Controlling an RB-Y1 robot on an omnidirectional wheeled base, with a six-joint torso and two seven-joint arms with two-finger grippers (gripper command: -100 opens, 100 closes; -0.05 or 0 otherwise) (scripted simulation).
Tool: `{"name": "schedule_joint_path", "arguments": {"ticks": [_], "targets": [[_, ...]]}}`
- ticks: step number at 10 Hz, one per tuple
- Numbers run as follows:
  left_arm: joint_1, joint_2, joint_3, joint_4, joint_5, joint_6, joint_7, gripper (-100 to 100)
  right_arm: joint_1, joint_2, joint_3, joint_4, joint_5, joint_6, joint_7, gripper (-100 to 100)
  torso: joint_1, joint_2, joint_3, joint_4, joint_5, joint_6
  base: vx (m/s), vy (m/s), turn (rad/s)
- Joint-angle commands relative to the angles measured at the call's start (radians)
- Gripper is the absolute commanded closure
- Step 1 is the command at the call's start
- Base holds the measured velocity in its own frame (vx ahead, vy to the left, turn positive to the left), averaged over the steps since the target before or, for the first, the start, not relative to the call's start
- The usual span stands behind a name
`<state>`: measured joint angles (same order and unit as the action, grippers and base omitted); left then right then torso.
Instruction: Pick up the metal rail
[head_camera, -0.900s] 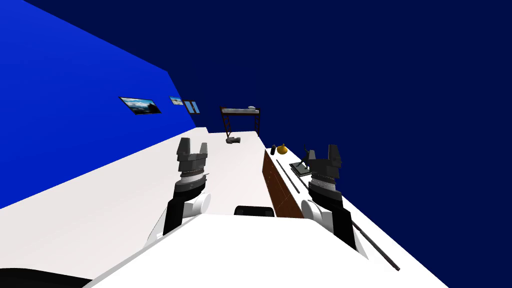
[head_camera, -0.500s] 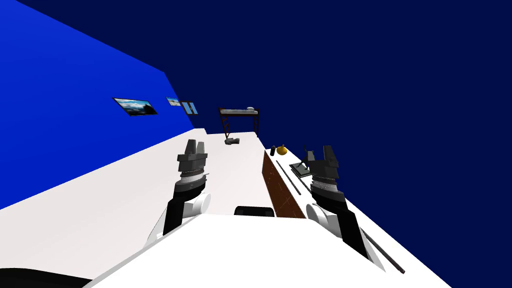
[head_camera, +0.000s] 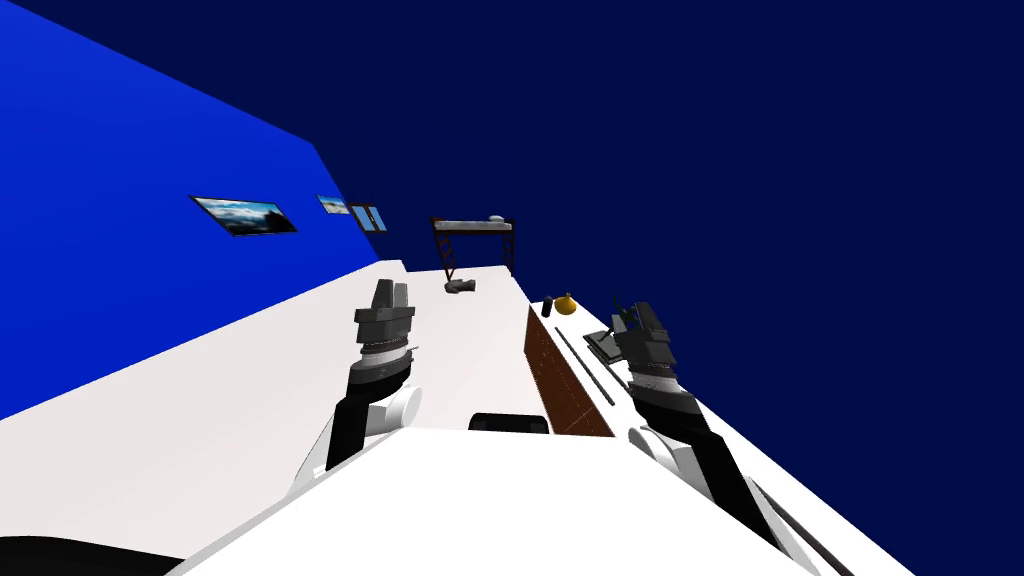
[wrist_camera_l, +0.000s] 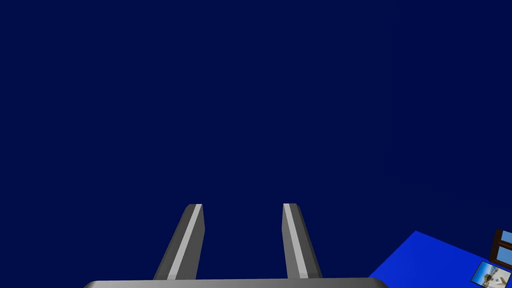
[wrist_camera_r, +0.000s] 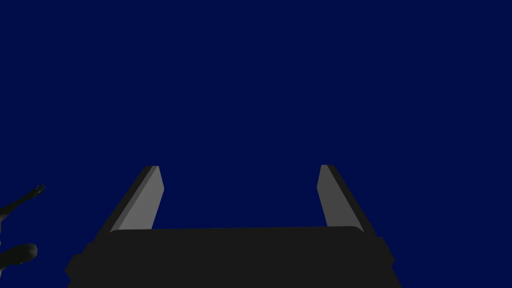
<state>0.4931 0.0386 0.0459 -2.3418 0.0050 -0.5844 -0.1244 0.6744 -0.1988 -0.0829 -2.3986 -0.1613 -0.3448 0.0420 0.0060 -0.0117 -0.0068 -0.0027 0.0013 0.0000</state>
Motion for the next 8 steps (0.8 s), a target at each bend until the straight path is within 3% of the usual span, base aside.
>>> {"name": "schedule_joint_path", "arguments": {"ticks": [1,5,6,8], "targets": [[0.0,0.0,0.0,0.0,0.0,0.0,0.0,0,0.044,-0.037,-0.016,0.011,-0.038,0.03,-0.011,-100,0.0,0.0,0.0,0.0,0.0,0.0,0.167,0.108,-0.06],[0.0,0.0,0.0,0.0,0.0,0.0,0.0,0,0.166,-0.1,-0.046,0.057,-0.148,0.124,-0.033,-100,-0.003,-0.004,-0.003,-0.001,-0.001,0.0,0.223,0.068,-0.053],[0.0,0.0,0.0,0.0,0.0,0.0,0.0,0,0.168,-0.1,-0.046,0.057,-0.157,0.124,-0.033,-100,-0.003,-0.004,-0.002,-0.001,-0.001,0.0,0.159,0.061,-0.013],[0.0,0.0,0.0,0.0,0.0,0.0,0.0,0,0.237,-0.126,-0.061,0.093,-0.228,0.18,-0.045,-100,-0.003,0.001,0.0,0.0,-0.001,0.0,0.169,0.064,-0.014]]}}
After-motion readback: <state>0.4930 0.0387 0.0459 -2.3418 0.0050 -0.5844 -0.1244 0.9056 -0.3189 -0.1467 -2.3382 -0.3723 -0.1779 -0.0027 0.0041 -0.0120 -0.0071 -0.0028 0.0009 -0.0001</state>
